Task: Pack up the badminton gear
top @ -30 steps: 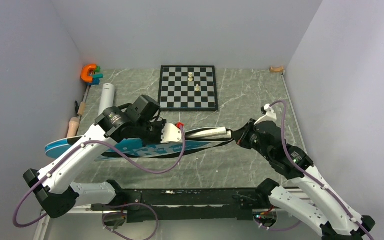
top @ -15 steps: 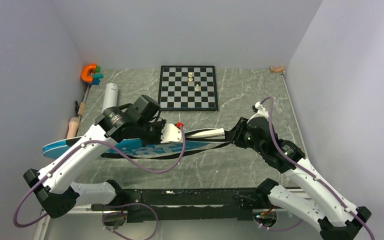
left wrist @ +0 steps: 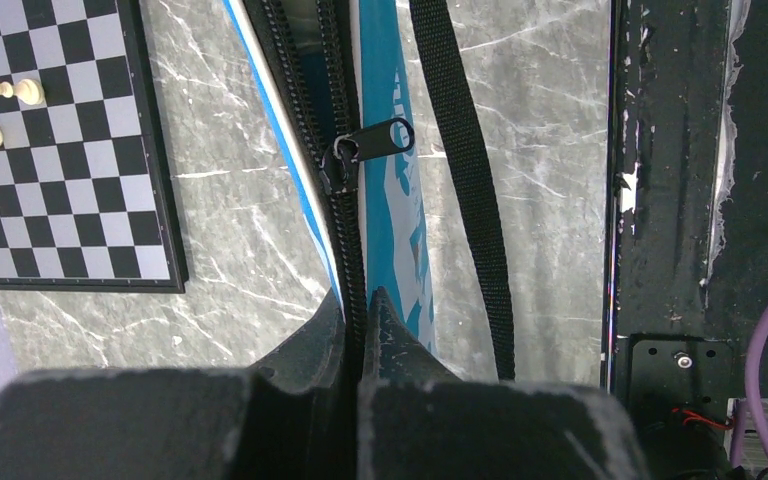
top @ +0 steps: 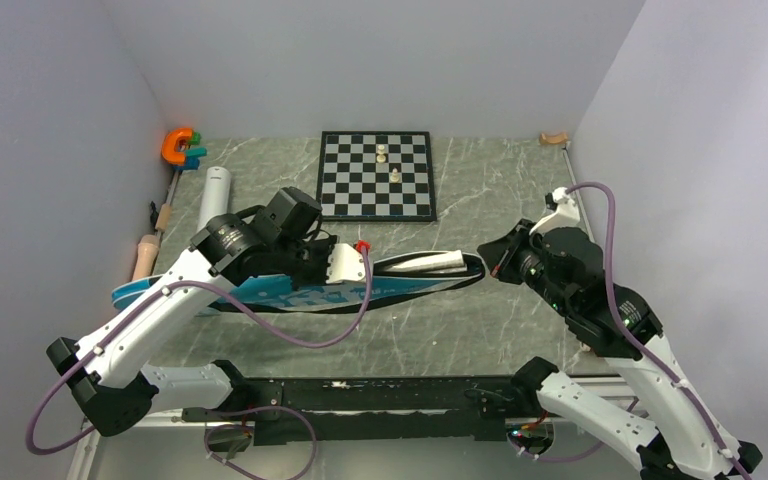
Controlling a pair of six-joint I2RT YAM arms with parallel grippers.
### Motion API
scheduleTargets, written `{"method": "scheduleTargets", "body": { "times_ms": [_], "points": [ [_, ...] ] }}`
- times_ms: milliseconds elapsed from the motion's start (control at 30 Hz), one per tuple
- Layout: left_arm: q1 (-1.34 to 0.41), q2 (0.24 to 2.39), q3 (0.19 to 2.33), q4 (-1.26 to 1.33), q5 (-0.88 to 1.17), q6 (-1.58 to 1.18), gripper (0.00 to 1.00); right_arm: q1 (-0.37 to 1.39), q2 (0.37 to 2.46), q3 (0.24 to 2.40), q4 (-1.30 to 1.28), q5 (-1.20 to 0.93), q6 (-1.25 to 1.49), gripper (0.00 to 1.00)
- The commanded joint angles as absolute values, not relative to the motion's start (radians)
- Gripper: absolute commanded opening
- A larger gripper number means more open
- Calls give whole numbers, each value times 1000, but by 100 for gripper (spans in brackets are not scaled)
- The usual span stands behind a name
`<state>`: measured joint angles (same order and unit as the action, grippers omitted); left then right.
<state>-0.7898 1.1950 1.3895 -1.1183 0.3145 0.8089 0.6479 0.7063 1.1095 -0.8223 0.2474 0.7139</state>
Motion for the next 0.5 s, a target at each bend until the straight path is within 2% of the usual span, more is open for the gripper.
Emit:
{"method": "scheduleTargets", "body": {
  "times_ms": [0, 200, 467],
  "points": [
    [-795, 1166, 1430, -1068, 330, 818, 0, 645, 724, 1131, -792, 186, 717, 0],
    [-794, 1164, 1427, -1063, 331, 815, 0, 644, 723, 1015, -655, 13, 802, 0],
    [-793, 1164, 1419, -1057, 333, 813, 0, 644, 719, 939, -593, -64, 852, 0]
  ]
}}
